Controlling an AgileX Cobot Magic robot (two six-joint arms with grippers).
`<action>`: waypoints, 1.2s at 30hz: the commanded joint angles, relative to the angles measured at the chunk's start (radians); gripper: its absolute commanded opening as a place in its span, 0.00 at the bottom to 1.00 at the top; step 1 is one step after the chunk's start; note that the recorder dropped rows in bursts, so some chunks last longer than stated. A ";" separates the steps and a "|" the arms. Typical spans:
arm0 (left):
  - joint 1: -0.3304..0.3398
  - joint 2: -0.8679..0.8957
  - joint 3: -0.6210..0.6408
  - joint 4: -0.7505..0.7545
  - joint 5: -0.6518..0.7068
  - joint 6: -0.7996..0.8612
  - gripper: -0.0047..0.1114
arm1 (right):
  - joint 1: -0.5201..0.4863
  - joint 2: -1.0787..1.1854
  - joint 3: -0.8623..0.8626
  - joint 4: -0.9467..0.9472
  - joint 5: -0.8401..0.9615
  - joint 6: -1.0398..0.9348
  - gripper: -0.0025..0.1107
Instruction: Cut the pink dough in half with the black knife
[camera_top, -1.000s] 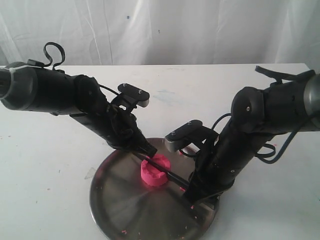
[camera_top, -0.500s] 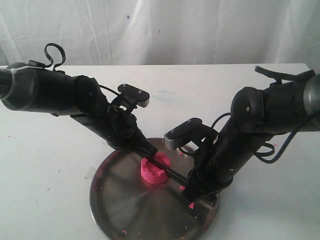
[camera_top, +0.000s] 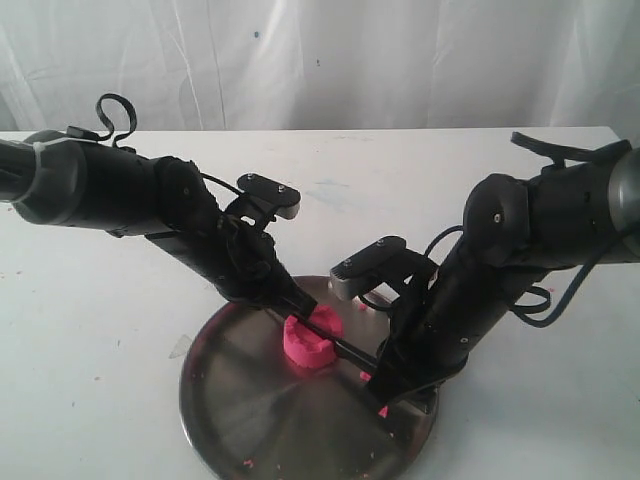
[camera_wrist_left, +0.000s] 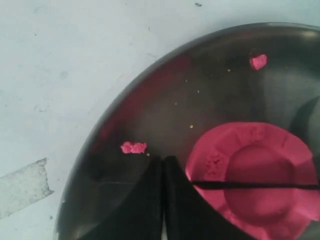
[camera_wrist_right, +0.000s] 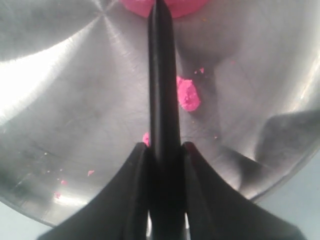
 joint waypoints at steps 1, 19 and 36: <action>-0.002 0.020 0.004 -0.004 0.023 0.003 0.04 | 0.000 -0.001 0.027 0.006 -0.061 -0.010 0.02; -0.002 0.020 0.004 -0.004 0.029 0.003 0.04 | 0.000 0.017 0.058 0.020 -0.113 -0.010 0.02; -0.002 0.020 0.004 -0.004 0.026 0.003 0.04 | 0.000 0.070 0.058 0.038 -0.126 -0.010 0.02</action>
